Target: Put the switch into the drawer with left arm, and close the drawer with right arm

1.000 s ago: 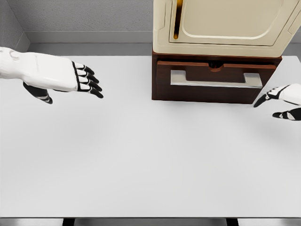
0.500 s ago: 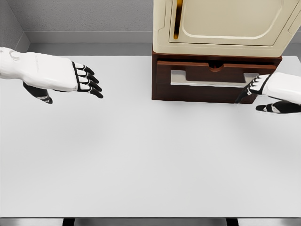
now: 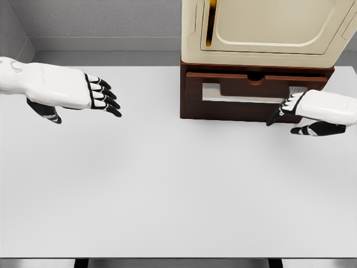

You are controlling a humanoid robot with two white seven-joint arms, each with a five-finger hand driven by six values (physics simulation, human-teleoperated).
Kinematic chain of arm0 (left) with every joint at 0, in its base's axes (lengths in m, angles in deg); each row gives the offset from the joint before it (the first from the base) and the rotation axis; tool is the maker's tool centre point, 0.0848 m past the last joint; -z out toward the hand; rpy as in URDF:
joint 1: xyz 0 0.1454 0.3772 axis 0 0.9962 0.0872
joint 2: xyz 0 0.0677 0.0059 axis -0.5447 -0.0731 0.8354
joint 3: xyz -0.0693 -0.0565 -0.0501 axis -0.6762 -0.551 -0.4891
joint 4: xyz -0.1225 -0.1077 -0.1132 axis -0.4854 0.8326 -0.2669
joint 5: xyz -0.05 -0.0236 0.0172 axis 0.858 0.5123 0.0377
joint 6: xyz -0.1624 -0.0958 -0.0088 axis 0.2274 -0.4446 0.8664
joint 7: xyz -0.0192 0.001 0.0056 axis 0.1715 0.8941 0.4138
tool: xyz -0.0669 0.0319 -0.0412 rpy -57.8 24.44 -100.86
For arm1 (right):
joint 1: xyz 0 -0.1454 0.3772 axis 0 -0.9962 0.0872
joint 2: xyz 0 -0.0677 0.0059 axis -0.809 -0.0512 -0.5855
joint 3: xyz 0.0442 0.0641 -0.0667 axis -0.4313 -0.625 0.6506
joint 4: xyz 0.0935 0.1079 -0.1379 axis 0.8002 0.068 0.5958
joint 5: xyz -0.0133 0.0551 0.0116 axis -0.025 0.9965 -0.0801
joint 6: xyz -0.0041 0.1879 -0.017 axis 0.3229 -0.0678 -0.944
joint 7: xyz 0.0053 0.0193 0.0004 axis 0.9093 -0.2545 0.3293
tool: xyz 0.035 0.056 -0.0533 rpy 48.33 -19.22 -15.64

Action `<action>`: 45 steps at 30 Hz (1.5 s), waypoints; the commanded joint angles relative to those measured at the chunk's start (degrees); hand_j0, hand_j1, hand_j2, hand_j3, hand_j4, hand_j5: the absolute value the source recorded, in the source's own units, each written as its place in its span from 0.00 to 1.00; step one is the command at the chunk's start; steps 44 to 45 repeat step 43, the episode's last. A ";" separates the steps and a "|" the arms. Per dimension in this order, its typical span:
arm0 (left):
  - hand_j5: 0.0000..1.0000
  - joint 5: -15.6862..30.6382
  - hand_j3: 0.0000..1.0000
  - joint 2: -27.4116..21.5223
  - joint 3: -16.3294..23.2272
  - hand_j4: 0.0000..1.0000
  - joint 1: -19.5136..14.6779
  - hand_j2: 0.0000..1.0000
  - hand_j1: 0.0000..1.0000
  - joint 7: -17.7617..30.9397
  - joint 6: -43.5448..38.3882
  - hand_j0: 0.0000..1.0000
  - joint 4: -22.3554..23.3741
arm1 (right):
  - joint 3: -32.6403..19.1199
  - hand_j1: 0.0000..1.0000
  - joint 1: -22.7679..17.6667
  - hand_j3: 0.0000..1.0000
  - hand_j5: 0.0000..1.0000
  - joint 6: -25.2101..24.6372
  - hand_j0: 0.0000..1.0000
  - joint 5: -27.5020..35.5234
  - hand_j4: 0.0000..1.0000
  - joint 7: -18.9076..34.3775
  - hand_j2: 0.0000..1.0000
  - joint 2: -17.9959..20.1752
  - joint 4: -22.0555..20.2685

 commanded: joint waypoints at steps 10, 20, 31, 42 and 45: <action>1.00 0.44 1.00 -0.04 -0.40 1.00 -0.09 1.00 1.00 -0.02 -0.14 1.00 2.00 | 1.57 0.68 2.37 0.68 0.68 -0.17 0.68 -0.42 0.68 -0.02 0.68 -1.80 7.25; 1.00 0.35 1.00 -0.12 -0.31 1.00 -0.09 1.00 1.00 -0.02 -0.14 1.00 1.91 | 2.53 0.69 4.57 0.69 0.69 -0.17 0.69 -0.50 0.69 -0.02 0.69 -2.59 10.07; 1.00 0.44 1.00 -0.12 -0.31 1.00 -0.09 1.00 1.00 -0.02 -0.14 1.00 1.73 | -5.73 0.73 -4.65 0.73 0.73 -0.17 0.73 -1.12 0.73 -0.02 0.73 3.56 5.68; 1.00 0.53 1.00 -0.12 -0.40 1.00 0.00 1.00 1.00 -0.02 -0.14 1.00 1.73 | -3.27 1.00 -14.06 1.00 1.00 -0.17 1.00 -5.07 1.00 -0.02 1.00 3.38 -7.34; 1.00 0.53 1.00 -0.12 -0.40 1.00 0.00 1.00 1.00 -0.02 -0.14 1.00 1.73 | -3.27 1.00 -14.06 1.00 1.00 -0.17 1.00 -5.07 1.00 -0.02 1.00 3.30 -7.42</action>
